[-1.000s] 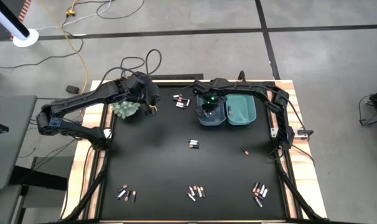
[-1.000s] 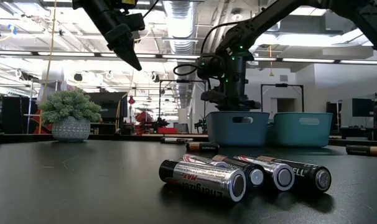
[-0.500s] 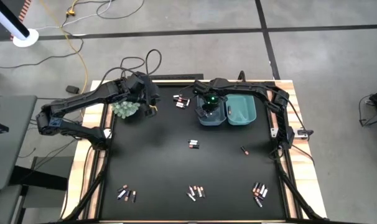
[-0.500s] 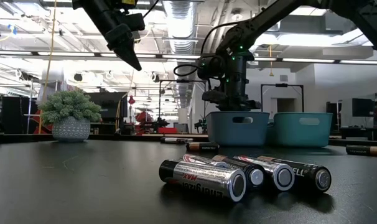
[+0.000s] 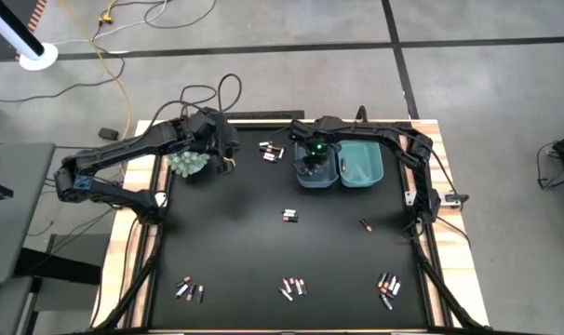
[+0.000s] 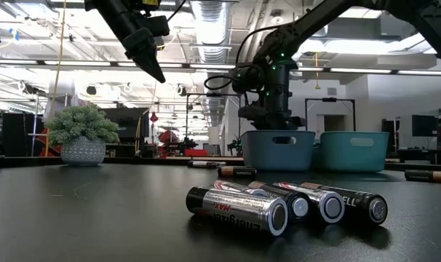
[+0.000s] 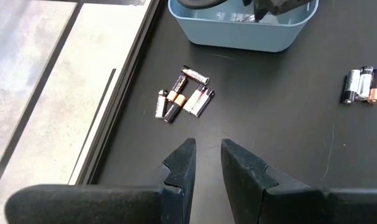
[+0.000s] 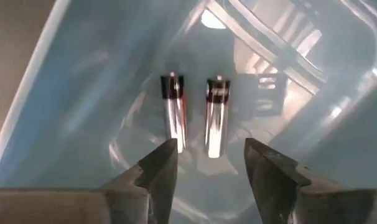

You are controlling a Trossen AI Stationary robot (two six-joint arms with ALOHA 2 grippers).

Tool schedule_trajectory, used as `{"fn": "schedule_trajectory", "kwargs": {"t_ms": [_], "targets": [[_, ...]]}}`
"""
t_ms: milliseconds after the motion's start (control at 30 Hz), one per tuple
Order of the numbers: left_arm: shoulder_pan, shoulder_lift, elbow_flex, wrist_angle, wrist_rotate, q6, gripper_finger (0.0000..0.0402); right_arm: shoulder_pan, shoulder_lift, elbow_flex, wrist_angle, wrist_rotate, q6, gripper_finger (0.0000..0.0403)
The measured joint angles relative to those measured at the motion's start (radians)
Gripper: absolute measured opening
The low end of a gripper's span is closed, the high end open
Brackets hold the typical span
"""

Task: Sort batteries
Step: Put the black battery into the green bin

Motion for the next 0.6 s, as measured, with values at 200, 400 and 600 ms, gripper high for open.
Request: {"fn": "schedule_trajectory", "kwargs": {"t_ms": [200,400,600], "targets": [[0.0,0.0,0.0,0.0,0.0,0.0,0.007,-0.005,-0.093,0.026,-0.014,0.0,0.0,0.02],[0.0,0.0,0.0,0.008,0.0,0.016,0.007,0.008,-0.267,0.027,-0.05,0.004,0.0,0.0192],[-0.027,0.0,0.0,0.026,-0.001,-0.008,0.007,0.085,-0.436,0.027,-0.241,0.068,0.038,0.0192]]}}
